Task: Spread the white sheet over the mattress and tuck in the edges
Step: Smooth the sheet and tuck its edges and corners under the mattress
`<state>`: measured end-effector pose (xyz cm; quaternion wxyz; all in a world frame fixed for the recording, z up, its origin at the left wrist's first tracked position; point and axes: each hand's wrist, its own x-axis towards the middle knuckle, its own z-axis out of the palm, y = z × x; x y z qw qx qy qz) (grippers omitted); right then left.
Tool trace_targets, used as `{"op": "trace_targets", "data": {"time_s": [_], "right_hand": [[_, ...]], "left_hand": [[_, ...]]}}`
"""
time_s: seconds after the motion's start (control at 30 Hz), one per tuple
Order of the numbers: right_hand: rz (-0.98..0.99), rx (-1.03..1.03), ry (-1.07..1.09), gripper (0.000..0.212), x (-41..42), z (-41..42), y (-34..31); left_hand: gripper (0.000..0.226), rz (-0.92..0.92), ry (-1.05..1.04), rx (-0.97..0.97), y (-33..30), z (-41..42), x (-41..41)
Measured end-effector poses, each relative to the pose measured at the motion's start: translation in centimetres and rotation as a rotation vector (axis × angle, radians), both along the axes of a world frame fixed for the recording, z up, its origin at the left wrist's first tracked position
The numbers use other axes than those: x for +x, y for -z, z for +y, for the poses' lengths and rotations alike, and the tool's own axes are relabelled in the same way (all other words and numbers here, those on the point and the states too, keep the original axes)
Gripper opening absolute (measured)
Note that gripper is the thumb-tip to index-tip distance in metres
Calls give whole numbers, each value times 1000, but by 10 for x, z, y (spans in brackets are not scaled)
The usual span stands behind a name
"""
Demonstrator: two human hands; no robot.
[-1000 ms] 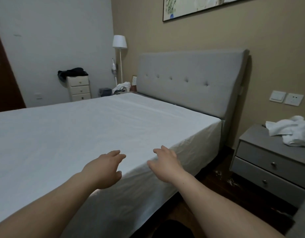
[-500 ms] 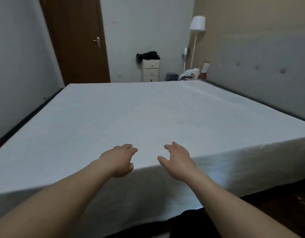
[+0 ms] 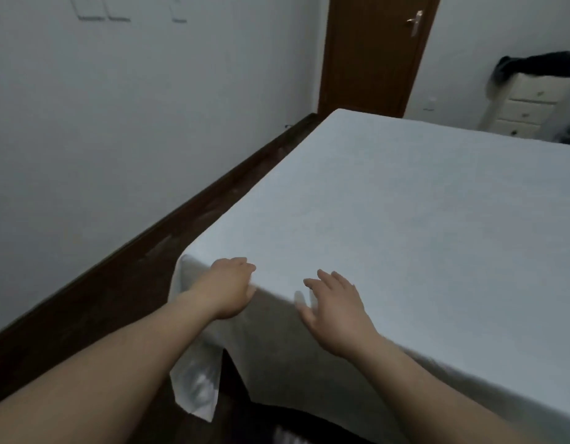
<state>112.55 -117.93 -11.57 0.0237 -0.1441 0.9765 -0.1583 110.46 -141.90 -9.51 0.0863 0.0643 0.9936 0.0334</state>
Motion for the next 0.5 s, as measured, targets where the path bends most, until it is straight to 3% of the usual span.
{"op": "trace_targets", "data": {"time_s": [0.13, 0.23, 0.4, 0.5], "right_hand": [[7, 63, -185, 55, -74, -87, 5], [-2, 128, -191, 62, -124, -140, 3], [-281, 273, -130, 71, -150, -179, 5], [-494, 288, -213, 75, -152, -188, -31]], "left_hand": [[66, -13, -269, 60, 17, -79, -44], [71, -132, -326, 126, 29, -112, -77], [86, -354, -374, 303, 22, -132, -88], [82, -496, -310, 200, -11, -145, -85]]}}
